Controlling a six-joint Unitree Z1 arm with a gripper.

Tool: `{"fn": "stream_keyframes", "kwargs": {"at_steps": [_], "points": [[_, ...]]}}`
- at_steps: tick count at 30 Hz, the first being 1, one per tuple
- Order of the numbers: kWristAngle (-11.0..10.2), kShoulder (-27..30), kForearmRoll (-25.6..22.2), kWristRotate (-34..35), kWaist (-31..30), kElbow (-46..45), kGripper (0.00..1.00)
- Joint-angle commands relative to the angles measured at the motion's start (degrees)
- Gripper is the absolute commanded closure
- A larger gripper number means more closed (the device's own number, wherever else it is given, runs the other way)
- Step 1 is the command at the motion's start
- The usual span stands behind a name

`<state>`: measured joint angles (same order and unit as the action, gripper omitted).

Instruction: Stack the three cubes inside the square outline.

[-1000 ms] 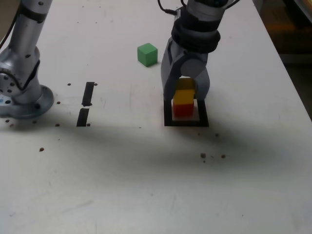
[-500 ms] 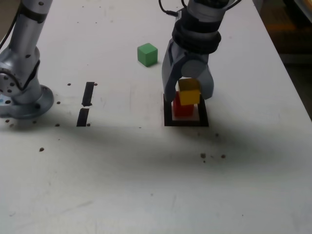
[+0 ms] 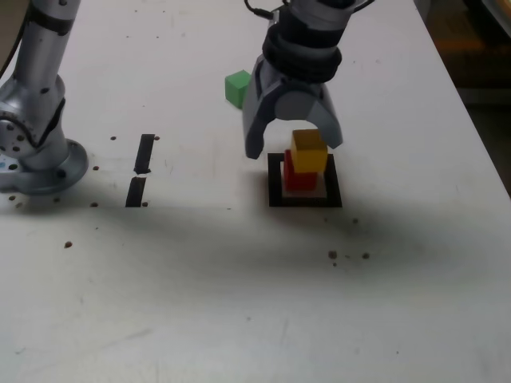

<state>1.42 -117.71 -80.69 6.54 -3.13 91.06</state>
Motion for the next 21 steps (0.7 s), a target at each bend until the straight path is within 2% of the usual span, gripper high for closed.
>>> {"fn": "stream_keyframes", "kwargs": {"at_steps": [1,7,12,16,19,21], "points": [[-0.55,2.12,-0.96,-0.52,0.51,-0.34,0.00],[-3.74,7.76,-4.50,-7.09,6.15,-1.60,0.00],[-8.83,10.48,-4.63,-15.31,11.99,-0.36,0.00],[-12.29,10.58,-4.21,-21.28,16.30,0.79,0.00],[-13.33,10.16,-3.93,-23.61,19.70,-0.32,0.00],[-13.14,9.90,-3.38,-23.76,22.44,-1.83,0.00]]}}
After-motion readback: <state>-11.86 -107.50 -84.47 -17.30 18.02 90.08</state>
